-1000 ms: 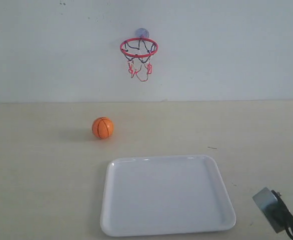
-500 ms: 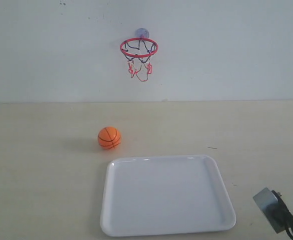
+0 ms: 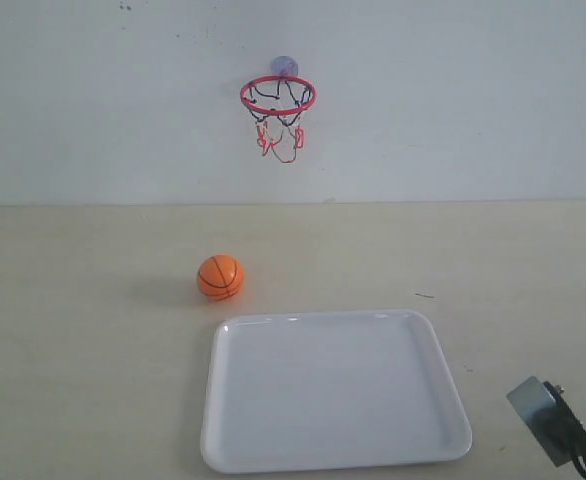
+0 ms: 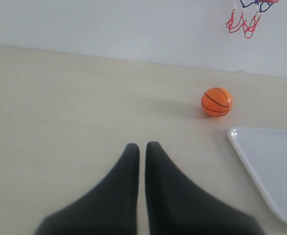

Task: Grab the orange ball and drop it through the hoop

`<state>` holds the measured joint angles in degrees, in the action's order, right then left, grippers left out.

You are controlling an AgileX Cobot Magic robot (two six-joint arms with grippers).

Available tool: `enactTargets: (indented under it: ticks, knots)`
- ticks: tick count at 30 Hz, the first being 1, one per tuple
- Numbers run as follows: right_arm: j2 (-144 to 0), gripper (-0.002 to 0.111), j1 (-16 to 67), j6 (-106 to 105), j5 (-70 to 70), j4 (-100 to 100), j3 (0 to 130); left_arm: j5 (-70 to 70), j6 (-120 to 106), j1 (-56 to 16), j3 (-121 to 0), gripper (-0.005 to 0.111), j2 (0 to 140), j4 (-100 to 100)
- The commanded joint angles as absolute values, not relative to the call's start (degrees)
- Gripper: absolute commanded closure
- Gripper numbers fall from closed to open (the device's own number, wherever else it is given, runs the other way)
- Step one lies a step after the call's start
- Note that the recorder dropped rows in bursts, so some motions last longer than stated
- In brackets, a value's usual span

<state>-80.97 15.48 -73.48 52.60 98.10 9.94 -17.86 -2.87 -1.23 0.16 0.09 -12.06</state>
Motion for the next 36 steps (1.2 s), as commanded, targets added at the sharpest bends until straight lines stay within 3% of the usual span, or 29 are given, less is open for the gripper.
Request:
enactTargets:
  ticks: [1,11,17,22,28,36]
  knots:
    - [-77.62,0.108,15.67,-74.0,52.27,98.25,9.71,-17.13,-2.72,-1.2,0.0,0.103,0.0,-12.17]
    - [-44.55,0.108,15.98,-75.74,32.8,95.63,9.68,-17.13,-2.72,-1.2,0.0,0.103,0.0,-12.17]
    - [-25.19,0.108,25.96,-75.81,25.46,84.83,9.68,-17.13,-2.72,-1.2,0.0,0.103,0.0,-12.17]
    - [-11.07,0.108,25.67,-75.48,23.37,84.27,2.27,-17.13,-2.72,-1.2,0.0,0.103,0.0,-12.17]
    - [-1.69,0.108,24.88,-70.93,24.86,80.91,0.0,-17.13,-2.72,-1.2,0.0,0.103,0.0,-12.17]
    - [-0.59,0.108,24.51,-70.75,22.05,81.25,0.0,-17.13,-2.72,-1.2,0.0,0.103,0.0,-12.17]
